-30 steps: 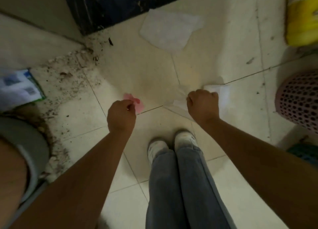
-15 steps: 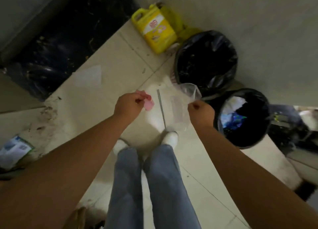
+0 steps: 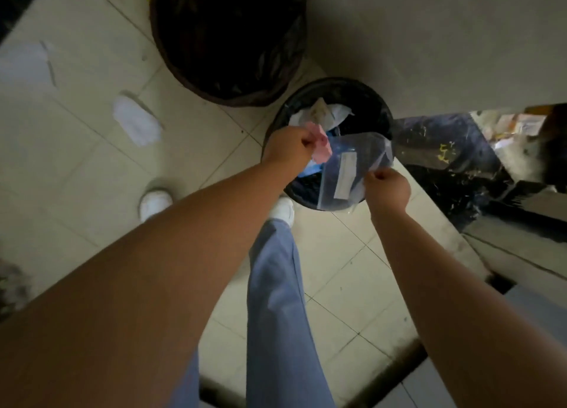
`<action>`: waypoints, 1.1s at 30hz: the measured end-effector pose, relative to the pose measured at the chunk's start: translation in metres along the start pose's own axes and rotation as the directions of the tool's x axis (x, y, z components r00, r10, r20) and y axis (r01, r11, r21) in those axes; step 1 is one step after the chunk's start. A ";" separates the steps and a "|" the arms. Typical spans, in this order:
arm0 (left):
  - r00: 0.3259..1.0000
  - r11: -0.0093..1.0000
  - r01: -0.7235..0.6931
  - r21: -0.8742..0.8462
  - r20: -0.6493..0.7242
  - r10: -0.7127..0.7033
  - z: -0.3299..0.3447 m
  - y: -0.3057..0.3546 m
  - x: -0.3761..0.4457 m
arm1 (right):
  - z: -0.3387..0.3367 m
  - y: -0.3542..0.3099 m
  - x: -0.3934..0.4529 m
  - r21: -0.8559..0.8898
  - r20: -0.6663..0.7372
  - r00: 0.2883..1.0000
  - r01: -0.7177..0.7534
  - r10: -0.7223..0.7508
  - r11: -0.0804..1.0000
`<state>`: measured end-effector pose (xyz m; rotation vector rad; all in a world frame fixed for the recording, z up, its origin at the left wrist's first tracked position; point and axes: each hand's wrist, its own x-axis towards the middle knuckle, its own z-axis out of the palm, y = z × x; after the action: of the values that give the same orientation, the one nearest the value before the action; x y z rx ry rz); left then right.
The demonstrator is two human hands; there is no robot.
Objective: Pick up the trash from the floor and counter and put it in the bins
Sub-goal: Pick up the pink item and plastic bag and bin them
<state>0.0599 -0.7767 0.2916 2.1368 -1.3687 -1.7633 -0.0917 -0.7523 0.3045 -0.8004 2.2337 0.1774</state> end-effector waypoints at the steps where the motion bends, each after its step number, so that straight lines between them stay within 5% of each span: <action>1: 1.000 0.999 0.010 0.041 0.015 -0.011 0.015 0.003 0.006 | -0.002 0.006 0.008 -0.003 0.022 1.000 0.009 -0.009 1.000; 6: 0.991 0.933 0.100 0.345 0.051 -0.125 0.052 -0.007 0.018 | 0.001 0.025 0.023 0.034 0.222 0.972 0.077 -0.083 0.996; 13: 0.996 0.775 0.062 0.629 0.006 -0.085 0.013 -0.042 -0.022 | 0.021 0.019 0.006 -0.178 0.317 0.911 0.330 -0.263 0.927; 19: 0.983 0.653 0.128 0.747 -0.183 0.015 -0.073 -0.088 -0.069 | 0.054 -0.042 -0.050 -0.394 0.385 0.764 0.643 -0.518 0.657; 25: 0.917 0.669 0.326 0.668 -0.396 -0.051 -0.182 -0.168 -0.092 | 0.097 -0.134 -0.124 -0.467 0.409 0.568 0.803 -0.714 0.371; 28: 0.883 0.681 0.409 0.607 -0.452 -0.127 -0.242 -0.225 -0.094 | 0.142 -0.183 -0.152 -0.518 0.408 0.578 0.784 -0.707 0.342; 33: 0.892 0.732 0.407 0.547 -0.411 -0.190 -0.344 -0.317 -0.067 | 0.239 -0.257 -0.194 -0.584 0.386 0.699 0.691 -0.602 0.427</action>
<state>0.5271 -0.7027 0.2910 2.9771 -1.7517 -0.9822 0.3085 -0.7768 0.2965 -1.9681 1.5232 0.6972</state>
